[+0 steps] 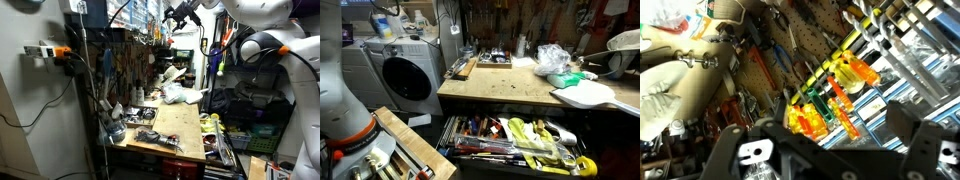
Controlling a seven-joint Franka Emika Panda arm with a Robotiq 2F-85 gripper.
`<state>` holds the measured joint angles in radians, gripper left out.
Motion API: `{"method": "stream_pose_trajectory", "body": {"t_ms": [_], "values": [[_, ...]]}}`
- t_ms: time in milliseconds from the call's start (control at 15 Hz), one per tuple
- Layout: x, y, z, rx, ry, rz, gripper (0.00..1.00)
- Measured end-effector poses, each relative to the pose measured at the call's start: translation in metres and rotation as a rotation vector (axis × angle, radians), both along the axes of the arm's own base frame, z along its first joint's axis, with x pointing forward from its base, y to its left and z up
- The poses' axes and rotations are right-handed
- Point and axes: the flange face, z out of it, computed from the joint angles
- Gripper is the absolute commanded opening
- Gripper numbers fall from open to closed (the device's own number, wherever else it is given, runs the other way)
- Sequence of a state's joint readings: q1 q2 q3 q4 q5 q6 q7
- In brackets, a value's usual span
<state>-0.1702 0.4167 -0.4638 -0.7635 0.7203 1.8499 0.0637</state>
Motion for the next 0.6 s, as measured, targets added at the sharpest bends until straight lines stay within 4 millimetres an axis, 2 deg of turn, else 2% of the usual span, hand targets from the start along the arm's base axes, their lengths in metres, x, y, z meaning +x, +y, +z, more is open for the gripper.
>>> {"method": "stream_pose_trajectory", "body": {"t_ms": [333,600], "values": [[0.021,0.005,-0.015,0.109,0.039,-0.08,1.0],[0.032,0.017,-0.019,0.206,0.057,-0.137,1.0]]}}
